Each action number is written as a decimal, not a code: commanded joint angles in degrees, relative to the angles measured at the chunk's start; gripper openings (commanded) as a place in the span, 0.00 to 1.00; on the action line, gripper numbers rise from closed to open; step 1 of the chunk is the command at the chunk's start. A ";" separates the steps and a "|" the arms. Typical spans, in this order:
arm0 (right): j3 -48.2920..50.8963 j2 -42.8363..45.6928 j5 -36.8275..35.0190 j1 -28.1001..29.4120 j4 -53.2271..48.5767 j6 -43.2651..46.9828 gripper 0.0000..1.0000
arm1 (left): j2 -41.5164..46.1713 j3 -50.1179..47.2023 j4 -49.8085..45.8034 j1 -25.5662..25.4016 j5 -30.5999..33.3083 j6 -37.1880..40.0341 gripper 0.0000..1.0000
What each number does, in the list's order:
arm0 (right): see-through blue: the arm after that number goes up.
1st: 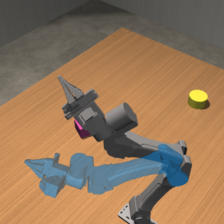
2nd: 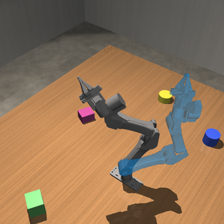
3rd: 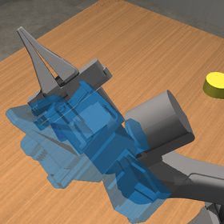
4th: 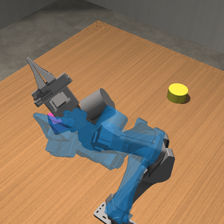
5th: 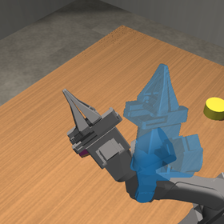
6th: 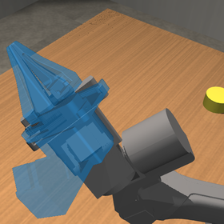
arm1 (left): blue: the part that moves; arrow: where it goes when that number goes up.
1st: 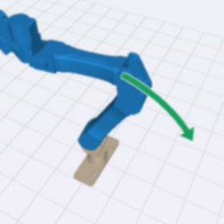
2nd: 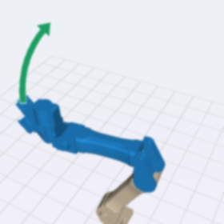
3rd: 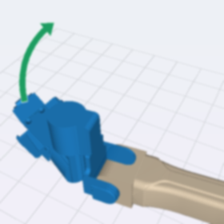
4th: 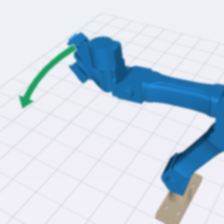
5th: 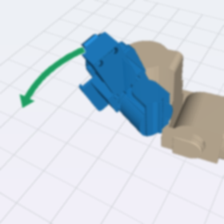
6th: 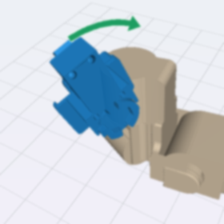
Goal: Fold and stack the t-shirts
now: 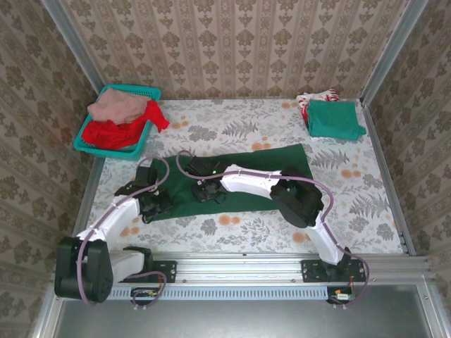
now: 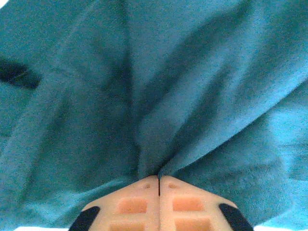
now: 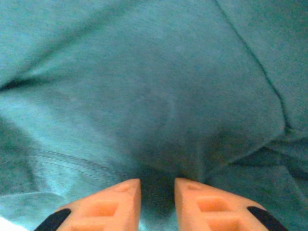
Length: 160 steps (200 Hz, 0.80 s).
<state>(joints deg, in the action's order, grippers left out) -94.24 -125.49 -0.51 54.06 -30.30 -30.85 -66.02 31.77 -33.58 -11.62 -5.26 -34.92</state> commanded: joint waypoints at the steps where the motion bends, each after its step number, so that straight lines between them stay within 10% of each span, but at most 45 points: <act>1: 4.66 0.46 -4.86 0.12 -2.85 2.41 0.28 | -1.52 -0.84 -5.94 -0.18 8.24 -2.81 0.02; 22: 7.35 1.05 -4.10 -1.82 -3.06 2.21 0.27 | -2.13 -0.63 -7.15 0.21 9.36 -3.79 0.03; 46: 10.40 4.10 -2.99 -2.60 -1.58 3.57 0.28 | -2.06 0.72 -8.24 0.96 11.27 -4.37 0.36; 112: 14.91 16.70 -0.76 -3.37 -0.69 5.78 0.38 | 2.70 13.39 -6.86 0.62 6.79 -1.56 0.51; 160: 24.04 20.32 -7.77 -11.49 -1.06 3.33 0.41 | -18.43 18.53 7.21 -6.90 -0.02 -3.21 0.47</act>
<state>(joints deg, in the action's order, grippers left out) -75.24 -106.30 -2.28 46.94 -29.10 -26.13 -72.77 48.51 -32.97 -15.99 -0.40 -37.54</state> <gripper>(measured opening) 0.412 0.502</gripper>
